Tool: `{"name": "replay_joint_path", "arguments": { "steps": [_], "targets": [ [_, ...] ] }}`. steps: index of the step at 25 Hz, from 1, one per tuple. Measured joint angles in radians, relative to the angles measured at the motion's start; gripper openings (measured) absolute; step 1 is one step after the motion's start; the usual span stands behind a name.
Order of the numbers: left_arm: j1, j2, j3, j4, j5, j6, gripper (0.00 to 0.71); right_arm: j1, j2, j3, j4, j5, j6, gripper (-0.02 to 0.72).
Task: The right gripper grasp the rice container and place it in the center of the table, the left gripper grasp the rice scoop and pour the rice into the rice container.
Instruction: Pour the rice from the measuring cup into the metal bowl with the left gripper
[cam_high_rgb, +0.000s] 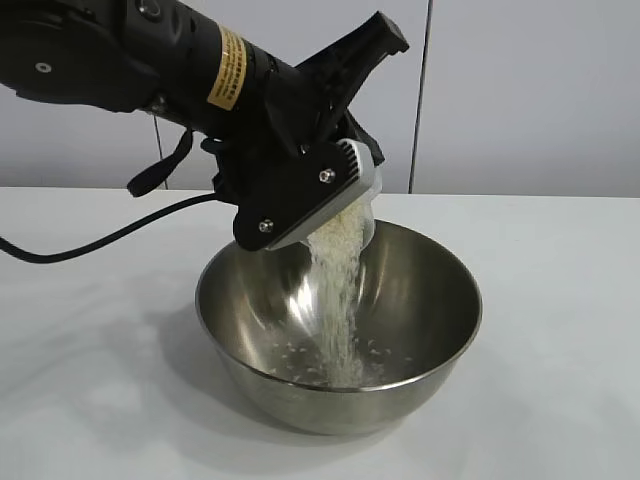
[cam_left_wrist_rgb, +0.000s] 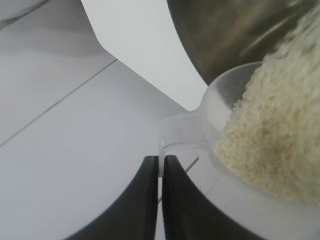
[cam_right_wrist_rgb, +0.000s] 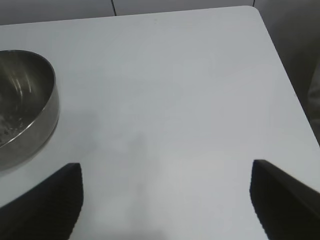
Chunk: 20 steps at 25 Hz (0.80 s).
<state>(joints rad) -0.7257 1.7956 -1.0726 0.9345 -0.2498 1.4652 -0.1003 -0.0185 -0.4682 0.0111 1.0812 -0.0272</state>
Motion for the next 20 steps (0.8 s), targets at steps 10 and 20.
{"name": "replay_joint_path", "arguments": {
  "steps": [10, 20],
  "targets": [
    [0.002, 0.000, -0.001, 0.013, -0.168, 0.151, 0.008, 0.000, 0.000, 0.000, 0.000, 0.000, 0.000, 0.621],
    [0.002, 0.000, -0.005, 0.079, -0.170, 0.165, 0.008, 0.000, 0.000, 0.000, 0.000, 0.000, 0.000, 0.621]
  ]
}}
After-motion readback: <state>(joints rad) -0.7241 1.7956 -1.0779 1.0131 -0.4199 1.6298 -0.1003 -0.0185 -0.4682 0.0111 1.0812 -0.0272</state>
